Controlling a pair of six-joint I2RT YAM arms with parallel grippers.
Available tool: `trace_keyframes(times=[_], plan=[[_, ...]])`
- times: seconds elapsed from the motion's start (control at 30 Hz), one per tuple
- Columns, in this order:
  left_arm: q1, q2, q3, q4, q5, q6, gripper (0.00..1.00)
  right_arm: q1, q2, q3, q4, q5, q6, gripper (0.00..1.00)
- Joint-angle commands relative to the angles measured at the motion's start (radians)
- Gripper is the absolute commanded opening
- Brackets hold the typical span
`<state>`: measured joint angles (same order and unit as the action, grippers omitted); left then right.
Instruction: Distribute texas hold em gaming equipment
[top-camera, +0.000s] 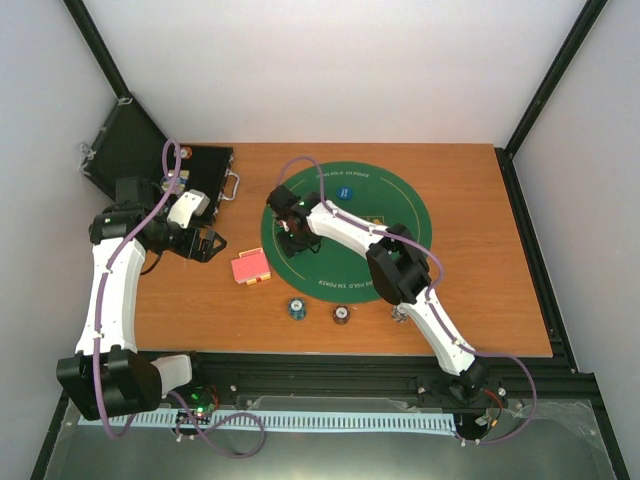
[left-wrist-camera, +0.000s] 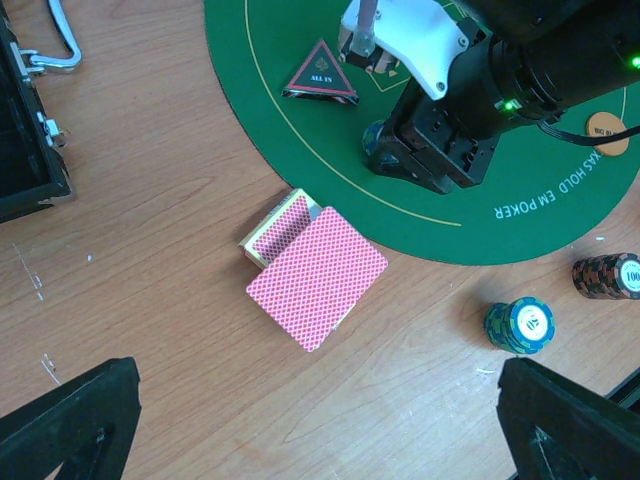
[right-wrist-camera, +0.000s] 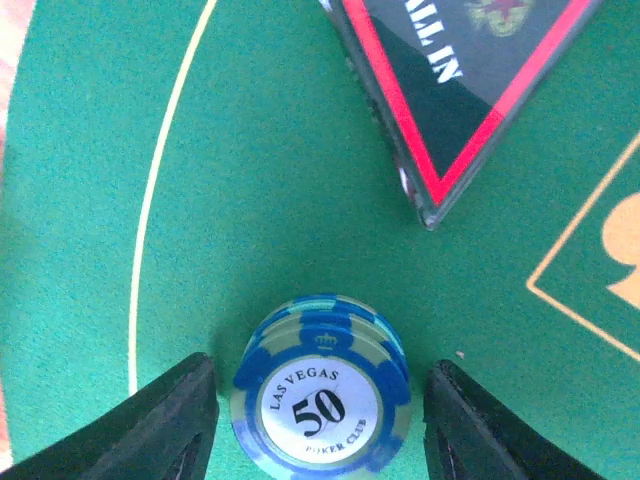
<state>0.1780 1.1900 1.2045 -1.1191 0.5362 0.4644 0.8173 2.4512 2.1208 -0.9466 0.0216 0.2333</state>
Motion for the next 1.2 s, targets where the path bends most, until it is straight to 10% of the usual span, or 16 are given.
trace_keyframes(times=[0.0,0.63,1.17], plan=[[0.006,0.003,0.033,-0.007,0.02,-0.006,1.0,-0.012,-0.005,0.054,-0.036,0.021,-0.017,0.59],[0.006,0.01,0.068,-0.038,0.029,-0.008,1.0,0.231,-0.513,-0.556,0.104,0.073,0.124,0.77],[0.006,0.006,0.085,-0.047,0.022,-0.008,1.0,0.292,-0.482,-0.647,0.168,0.004,0.136,0.74]])
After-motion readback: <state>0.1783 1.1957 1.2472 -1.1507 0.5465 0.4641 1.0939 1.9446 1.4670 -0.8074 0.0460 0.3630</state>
